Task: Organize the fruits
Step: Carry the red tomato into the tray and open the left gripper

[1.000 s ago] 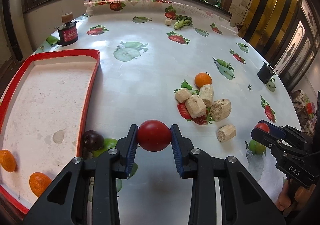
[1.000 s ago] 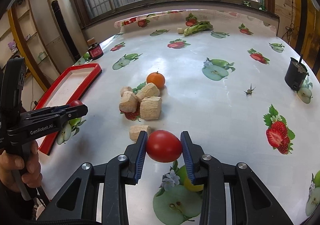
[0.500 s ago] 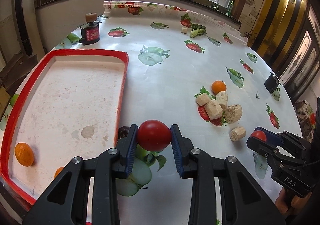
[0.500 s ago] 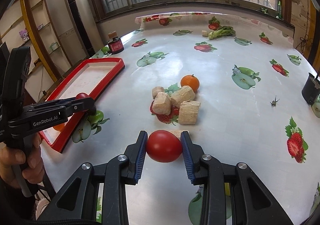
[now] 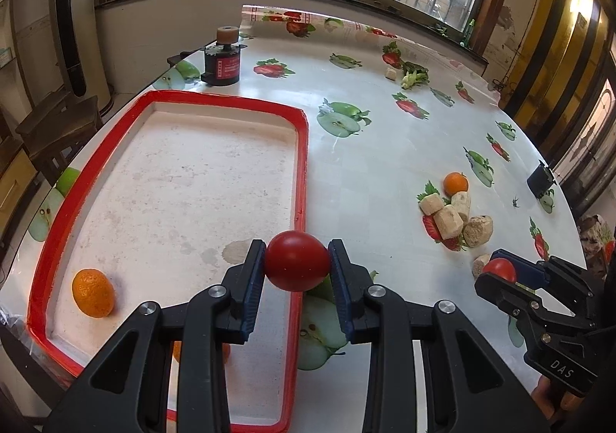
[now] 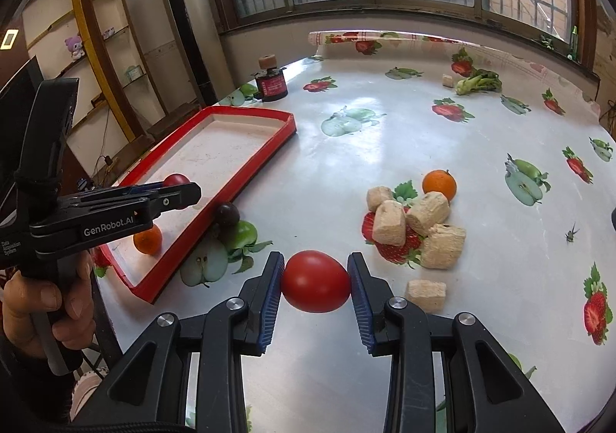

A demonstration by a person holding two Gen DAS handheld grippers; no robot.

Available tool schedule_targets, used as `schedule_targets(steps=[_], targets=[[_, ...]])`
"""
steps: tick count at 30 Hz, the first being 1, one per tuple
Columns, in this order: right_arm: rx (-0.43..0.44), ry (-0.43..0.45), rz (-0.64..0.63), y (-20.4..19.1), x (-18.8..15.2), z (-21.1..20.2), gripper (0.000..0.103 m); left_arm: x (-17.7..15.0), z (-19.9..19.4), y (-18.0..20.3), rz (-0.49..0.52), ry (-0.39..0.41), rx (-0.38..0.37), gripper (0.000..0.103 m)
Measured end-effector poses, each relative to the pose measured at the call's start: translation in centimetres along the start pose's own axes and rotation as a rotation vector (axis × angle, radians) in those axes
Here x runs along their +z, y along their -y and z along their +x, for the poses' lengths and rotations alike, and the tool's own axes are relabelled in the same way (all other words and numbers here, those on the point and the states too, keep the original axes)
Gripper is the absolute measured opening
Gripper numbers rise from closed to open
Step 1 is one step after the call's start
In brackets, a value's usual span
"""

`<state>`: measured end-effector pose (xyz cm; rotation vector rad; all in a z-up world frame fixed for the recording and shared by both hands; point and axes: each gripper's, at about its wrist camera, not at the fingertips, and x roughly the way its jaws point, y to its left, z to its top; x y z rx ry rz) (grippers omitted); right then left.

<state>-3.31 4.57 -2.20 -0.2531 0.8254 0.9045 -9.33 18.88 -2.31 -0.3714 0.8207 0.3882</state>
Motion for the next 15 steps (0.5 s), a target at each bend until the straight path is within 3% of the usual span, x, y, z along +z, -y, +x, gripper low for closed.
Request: schedule_targets(steps=[15], targets=[[0.069, 0.0, -0.092, -5.1, 2.8, 2.0, 0.035, 0.3, -0.1, -4.3, -0.066, 0.005, 0.045, 0.03]])
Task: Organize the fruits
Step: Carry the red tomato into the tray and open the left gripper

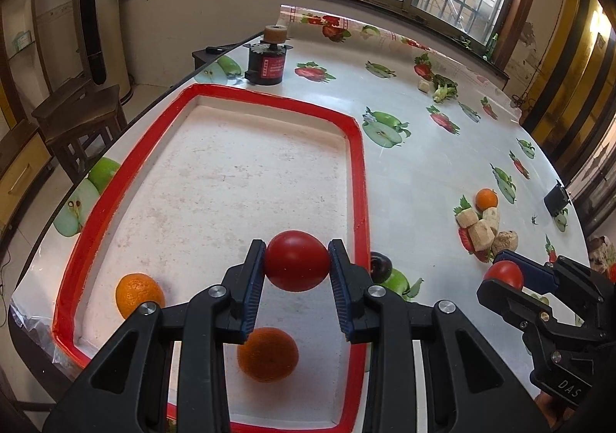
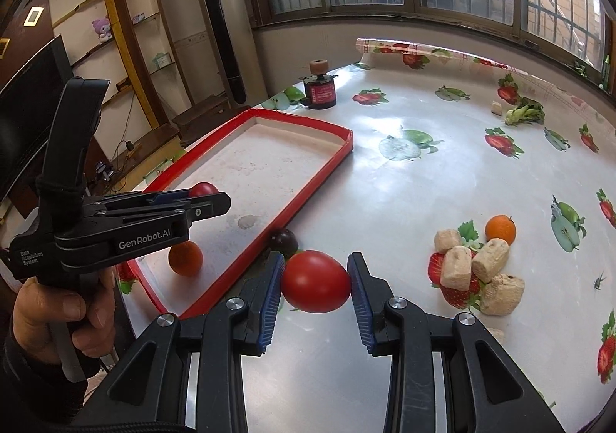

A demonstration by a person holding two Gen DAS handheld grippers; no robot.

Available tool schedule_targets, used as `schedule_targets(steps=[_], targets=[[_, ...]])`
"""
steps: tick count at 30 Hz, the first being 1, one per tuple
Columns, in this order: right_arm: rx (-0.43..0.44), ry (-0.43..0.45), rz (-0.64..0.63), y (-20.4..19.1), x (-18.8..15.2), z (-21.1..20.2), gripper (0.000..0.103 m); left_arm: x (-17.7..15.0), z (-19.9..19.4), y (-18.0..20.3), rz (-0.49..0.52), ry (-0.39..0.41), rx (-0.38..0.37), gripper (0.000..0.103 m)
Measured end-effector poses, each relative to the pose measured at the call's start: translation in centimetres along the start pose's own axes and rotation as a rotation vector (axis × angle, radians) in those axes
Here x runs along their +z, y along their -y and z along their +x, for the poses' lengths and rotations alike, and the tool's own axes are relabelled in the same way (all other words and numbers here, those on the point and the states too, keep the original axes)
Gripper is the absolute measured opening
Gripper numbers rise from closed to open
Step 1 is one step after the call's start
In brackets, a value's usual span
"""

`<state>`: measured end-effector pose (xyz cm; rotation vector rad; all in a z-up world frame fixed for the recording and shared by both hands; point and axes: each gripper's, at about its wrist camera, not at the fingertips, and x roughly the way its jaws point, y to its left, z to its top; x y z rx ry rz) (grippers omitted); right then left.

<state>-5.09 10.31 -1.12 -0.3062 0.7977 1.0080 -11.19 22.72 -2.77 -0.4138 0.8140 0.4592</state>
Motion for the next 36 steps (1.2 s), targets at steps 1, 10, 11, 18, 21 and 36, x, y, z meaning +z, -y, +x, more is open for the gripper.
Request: schedule_targets(steps=[1, 10, 11, 18, 21, 36], targets=[[0.005, -0.001, -0.004, -0.3, 0.2, 0.2, 0.035, 0.0, 0.0, -0.3, -0.004, 0.001, 0.004, 0.03], [0.05, -0.01, -0.012, -1.9, 1.2, 1.9, 0.035, 0.7, -0.3, -2.7, -0.033, 0.011, 0.029, 0.03], [0.056, -0.01, -0.013, -2.1, 1.4, 2.1, 0.035, 0.9, -0.3, -3.0, -0.036, 0.013, 0.033, 0.03], [0.117, -0.023, -0.027, -4.3, 3.3, 4.6, 0.035, 2.0, -0.2, -5.7, -0.067, 0.013, 0.065, 0.03], [0.134, -0.041, -0.044, -5.4, 3.9, 6.2, 0.035, 2.3, 0.6, -6.5, -0.076, -0.003, 0.086, 0.03], [0.151, -0.154, -0.101, -7.2, 3.3, 12.5, 0.035, 1.9, 4.0, -8.3, -0.104, -0.091, 0.117, 0.031]])
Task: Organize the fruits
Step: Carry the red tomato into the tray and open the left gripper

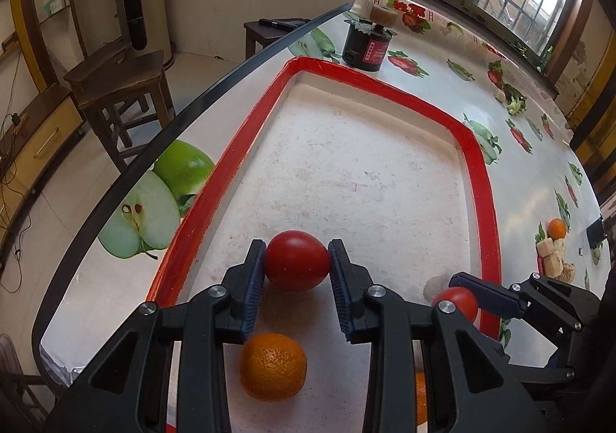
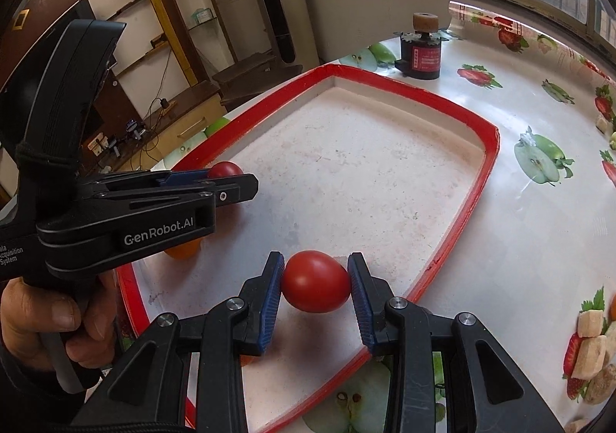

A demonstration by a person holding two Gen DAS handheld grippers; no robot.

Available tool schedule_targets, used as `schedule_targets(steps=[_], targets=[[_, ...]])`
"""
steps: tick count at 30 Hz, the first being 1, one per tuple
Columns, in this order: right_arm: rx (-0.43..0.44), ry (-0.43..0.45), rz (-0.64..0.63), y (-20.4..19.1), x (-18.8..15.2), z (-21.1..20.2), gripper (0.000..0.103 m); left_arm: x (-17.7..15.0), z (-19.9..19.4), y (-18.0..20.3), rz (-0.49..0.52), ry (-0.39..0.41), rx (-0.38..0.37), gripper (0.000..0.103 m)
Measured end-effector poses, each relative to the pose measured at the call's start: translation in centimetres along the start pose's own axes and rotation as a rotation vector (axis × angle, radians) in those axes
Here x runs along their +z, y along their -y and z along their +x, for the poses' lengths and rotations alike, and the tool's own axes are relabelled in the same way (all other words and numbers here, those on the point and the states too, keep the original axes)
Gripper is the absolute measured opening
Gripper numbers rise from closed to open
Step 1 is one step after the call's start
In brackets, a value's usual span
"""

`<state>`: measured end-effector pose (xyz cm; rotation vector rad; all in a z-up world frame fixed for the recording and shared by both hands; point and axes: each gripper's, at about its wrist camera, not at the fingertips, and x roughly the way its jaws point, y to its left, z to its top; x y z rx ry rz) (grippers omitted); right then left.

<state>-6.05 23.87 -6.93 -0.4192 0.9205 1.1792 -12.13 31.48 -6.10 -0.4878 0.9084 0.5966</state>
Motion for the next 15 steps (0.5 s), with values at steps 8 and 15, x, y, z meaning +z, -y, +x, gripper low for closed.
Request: schedule_targets(steps=[8, 15], targets=[[-0.003, -0.013, -0.029, -0.5, 0.0, 0.9, 0.04, 0.0, 0.5, 0.6, 0.017, -0.009, 0.044, 0.039], [-0.02, 0.032, -0.048, -0.7, -0.1, -1.0, 0.051, 0.0, -0.9, 0.1, -0.015, 0.02, 0.049, 0.04]])
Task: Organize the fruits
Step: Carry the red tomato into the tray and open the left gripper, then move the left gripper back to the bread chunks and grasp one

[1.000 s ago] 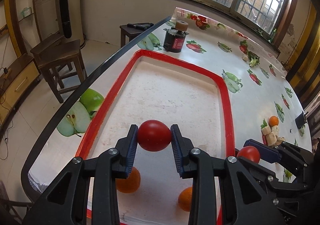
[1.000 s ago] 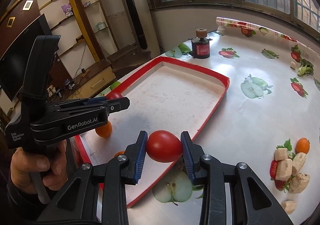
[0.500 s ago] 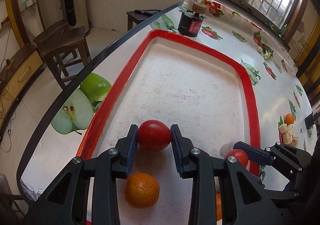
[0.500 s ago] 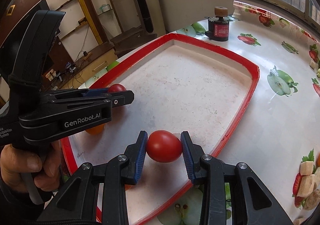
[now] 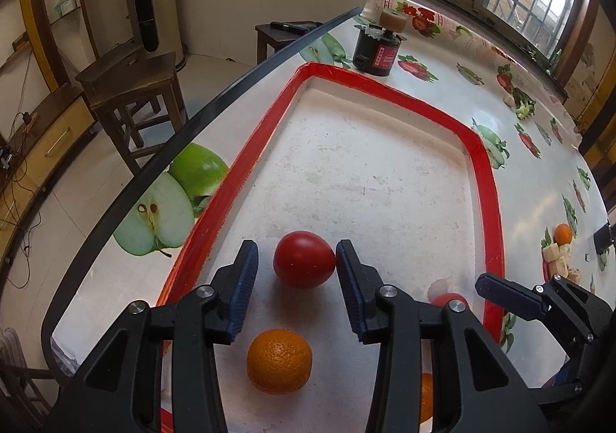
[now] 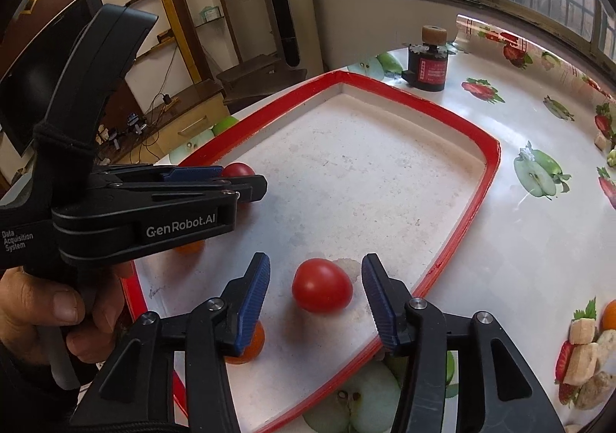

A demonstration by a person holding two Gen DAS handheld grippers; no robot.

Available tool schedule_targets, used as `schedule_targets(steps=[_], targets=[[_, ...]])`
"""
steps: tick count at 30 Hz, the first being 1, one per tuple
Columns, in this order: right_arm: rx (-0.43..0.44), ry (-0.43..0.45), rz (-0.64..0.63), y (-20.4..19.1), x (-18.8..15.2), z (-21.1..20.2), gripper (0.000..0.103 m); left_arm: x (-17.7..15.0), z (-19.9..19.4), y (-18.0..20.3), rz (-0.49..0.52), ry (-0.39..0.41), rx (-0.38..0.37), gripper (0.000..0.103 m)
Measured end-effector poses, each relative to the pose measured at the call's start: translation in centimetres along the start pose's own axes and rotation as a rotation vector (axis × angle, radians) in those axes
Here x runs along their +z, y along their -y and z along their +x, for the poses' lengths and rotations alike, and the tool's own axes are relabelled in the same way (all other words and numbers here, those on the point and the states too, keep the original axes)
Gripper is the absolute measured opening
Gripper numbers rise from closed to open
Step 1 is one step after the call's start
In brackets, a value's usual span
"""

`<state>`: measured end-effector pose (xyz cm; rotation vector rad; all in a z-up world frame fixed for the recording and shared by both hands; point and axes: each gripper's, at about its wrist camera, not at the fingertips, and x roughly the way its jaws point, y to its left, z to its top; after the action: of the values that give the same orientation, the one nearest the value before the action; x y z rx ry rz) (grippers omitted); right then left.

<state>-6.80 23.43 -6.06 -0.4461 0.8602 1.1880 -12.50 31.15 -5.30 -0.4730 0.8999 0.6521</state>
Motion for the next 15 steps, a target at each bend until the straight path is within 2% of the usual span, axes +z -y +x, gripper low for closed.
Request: schedule_targets(steps=[15], targets=[[-0.022, 0.09, 0.063, 2.0, -1.9, -6.1, 0.057, -0.8, -2.8, 2.2, 0.037, 0.039, -0.021, 0.04]])
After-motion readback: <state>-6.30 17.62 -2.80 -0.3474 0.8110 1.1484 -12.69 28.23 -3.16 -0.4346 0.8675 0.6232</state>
